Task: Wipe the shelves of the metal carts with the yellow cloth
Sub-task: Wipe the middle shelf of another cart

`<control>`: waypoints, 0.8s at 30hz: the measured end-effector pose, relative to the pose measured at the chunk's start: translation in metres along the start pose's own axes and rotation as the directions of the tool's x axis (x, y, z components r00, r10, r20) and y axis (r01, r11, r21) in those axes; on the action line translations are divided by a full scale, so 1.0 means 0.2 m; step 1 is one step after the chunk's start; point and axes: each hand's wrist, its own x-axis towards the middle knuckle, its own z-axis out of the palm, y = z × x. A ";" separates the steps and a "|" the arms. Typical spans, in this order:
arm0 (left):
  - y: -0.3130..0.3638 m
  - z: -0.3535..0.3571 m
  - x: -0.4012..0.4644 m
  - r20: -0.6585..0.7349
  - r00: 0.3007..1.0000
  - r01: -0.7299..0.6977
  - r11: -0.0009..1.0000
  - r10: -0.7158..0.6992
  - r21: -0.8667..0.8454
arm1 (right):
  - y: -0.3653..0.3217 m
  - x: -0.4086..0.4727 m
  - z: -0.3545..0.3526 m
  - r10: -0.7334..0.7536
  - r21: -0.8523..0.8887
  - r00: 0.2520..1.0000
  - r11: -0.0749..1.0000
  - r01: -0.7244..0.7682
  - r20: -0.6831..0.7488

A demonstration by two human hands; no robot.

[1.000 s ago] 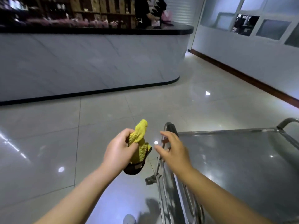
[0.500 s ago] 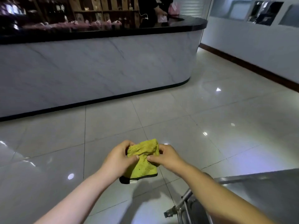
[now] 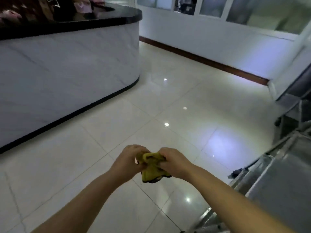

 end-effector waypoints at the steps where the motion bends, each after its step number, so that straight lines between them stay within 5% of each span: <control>1: -0.02 -0.01 0.11 0.052 0.999 0.001 1.000 0.000 -0.022 | 0.02 0.04 -0.02 0.040 -0.008 0.999 0.999 -0.040 -0.013; 5: 0.02 0.04 0.50 0.248 0.967 -0.071 0.997 0.060 0.036 | 0.18 0.10 -0.10 0.226 0.150 0.965 0.967 -0.206 -0.136; 11: 0.19 0.25 0.98 0.374 0.907 -0.202 0.979 0.194 -0.020 | 0.53 0.14 -0.23 0.527 0.449 0.801 0.811 -0.375 -0.284; 24: 0.55 0.58 2.22 0.470 0.852 -0.334 0.931 0.231 0.146 | 1.23 0.60 -0.87 0.681 0.543 0.589 0.721 -0.431 -0.436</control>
